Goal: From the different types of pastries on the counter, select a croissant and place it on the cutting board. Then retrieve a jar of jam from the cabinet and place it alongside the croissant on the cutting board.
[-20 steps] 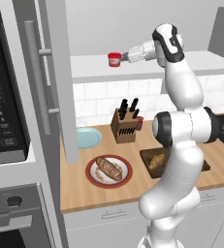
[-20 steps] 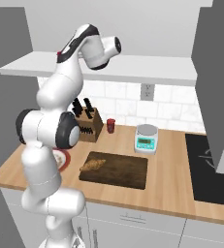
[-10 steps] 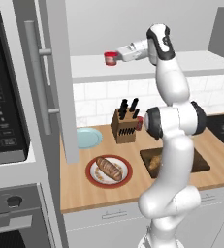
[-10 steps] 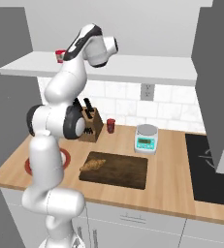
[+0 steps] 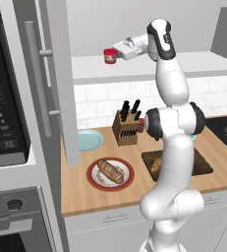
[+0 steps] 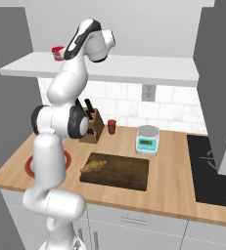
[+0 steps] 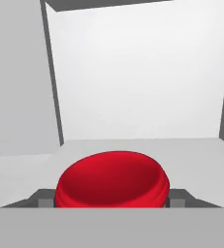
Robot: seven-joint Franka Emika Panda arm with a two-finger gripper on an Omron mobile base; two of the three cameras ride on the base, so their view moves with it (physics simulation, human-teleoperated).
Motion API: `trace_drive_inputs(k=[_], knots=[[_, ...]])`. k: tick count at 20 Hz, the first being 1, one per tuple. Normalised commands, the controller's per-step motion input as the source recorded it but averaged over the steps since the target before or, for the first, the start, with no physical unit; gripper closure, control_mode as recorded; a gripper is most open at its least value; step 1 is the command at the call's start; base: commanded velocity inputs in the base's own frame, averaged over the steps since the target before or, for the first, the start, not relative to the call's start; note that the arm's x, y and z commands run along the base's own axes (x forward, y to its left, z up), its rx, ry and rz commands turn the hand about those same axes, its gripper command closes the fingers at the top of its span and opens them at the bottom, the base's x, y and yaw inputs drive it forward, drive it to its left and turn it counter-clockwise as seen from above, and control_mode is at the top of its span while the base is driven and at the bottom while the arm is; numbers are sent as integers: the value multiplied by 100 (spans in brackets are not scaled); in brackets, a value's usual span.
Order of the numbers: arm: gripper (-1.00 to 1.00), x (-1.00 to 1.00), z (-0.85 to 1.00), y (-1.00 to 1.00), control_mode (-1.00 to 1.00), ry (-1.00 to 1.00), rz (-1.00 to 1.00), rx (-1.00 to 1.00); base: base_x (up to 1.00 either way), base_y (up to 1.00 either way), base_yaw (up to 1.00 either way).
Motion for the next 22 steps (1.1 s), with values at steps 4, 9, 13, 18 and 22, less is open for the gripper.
trace_drive_inputs(k=[4, 9, 13, 18, 22], knots=[[100, 0, 18, -15, -100, 6, -11, 2, 0, 0, 0], [100, -3, 49, -30, -100, 20, -27, 11, 0, 0, 0], [100, -38, 15, -47, -100, 5, -22, 11, 0, 0, 0], [100, -72, 0, -34, -100, -1, -13, 0, 0, 0, 0], [100, -100, 0, -25, -100, -16, -16, 0, 0, 0, 0]])
